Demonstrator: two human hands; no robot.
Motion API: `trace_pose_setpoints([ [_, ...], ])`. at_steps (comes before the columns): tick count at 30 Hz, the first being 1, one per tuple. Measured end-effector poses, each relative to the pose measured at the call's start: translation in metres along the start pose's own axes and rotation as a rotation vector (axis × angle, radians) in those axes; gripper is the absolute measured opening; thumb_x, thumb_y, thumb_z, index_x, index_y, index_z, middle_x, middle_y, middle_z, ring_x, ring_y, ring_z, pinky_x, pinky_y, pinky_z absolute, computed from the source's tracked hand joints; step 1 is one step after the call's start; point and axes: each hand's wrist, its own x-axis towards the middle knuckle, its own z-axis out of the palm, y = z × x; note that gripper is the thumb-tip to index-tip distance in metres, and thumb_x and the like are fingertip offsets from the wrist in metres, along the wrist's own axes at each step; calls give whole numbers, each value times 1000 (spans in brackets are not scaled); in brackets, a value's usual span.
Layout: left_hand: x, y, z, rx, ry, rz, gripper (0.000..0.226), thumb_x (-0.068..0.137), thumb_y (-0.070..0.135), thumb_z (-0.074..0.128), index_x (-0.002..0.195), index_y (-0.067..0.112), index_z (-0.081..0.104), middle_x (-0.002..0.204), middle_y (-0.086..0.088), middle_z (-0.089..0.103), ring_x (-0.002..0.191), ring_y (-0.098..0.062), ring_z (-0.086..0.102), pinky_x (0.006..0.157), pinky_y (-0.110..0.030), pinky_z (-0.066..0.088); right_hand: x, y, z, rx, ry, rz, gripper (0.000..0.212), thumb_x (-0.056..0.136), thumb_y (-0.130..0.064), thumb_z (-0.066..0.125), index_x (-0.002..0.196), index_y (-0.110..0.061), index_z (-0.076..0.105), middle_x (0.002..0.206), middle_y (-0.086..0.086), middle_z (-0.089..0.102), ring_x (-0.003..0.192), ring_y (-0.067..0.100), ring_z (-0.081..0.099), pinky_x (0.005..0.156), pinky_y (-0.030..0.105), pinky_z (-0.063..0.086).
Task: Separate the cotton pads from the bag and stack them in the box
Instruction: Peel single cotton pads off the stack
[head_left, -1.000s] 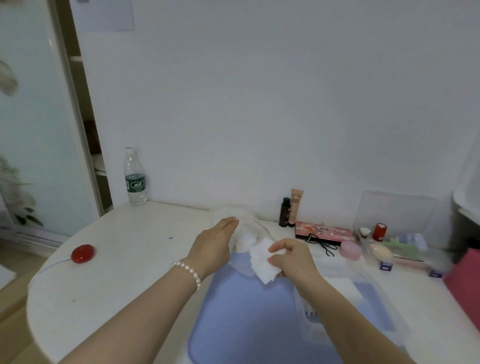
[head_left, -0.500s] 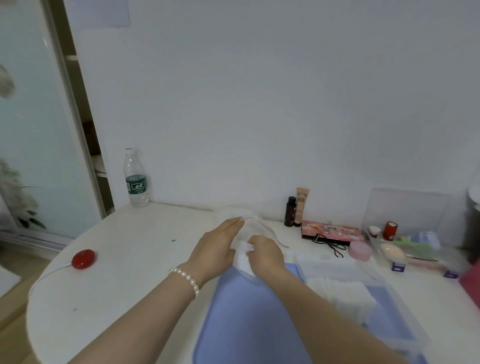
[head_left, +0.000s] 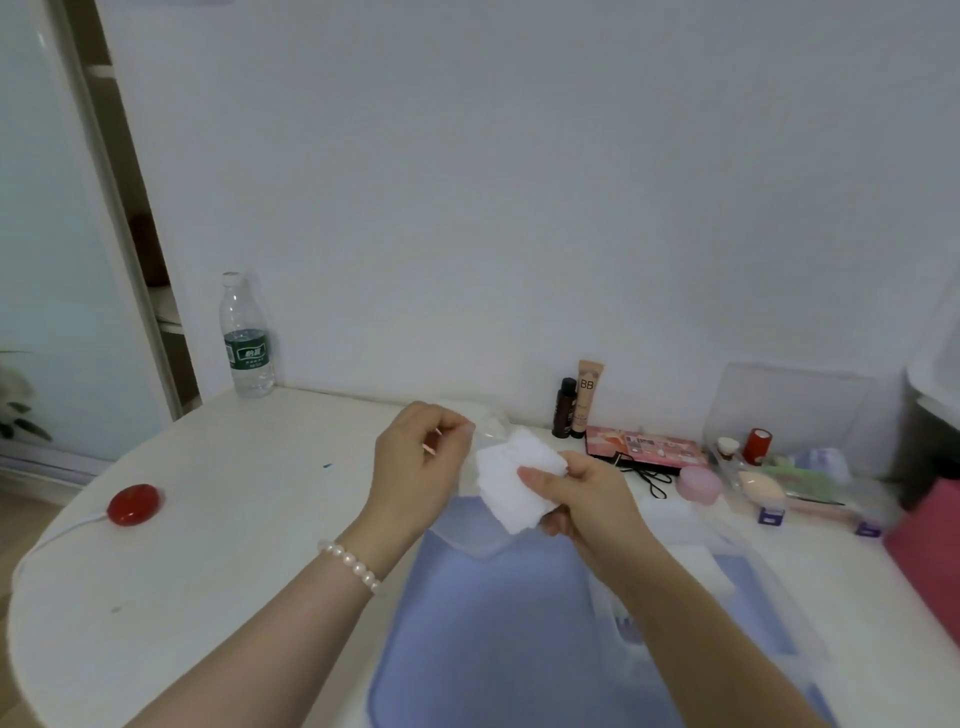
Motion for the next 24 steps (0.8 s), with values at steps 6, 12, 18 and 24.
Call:
trace_pose_setpoints([
  [6, -12, 38, 17, -528, -639, -620, 36, 79, 19, 70, 109, 1, 63, 93, -12, 71, 82, -21, 69, 63, -28, 56, -18, -28, -23, -71, -147, -28, 33, 65, 5, 76, 96, -6, 70, 87, 24, 65, 71, 27, 59, 50, 24, 46],
  [12, -27, 44, 33, -928, -451, -757, 28, 95, 9, 47, 115, -7, 58, 103, -21, 70, 85, -26, 71, 65, -33, 59, -30, -31, -25, -167, 182, -301, 50, 68, 14, 71, 102, -22, 62, 92, 4, 59, 58, 2, 58, 61, 14, 51],
  [18, -31, 55, 37, -1049, -393, -746, 34, 95, 15, 44, 120, -5, 55, 113, -20, 67, 99, -29, 68, 80, -38, 58, -33, -21, -25, -278, 339, -560, 44, 70, 6, 73, 86, -34, 63, 81, 4, 59, 62, 5, 49, 62, 17, 44],
  [24, -37, 63, 39, -1141, -356, -750, 38, 98, 26, 38, 116, -1, 57, 114, -22, 66, 105, -33, 65, 86, -43, 54, -39, -14, -19, -309, 417, -708, 13, 76, -24, 61, 86, -32, 64, 82, -1, 60, 71, 10, 53, 63, 12, 41],
])
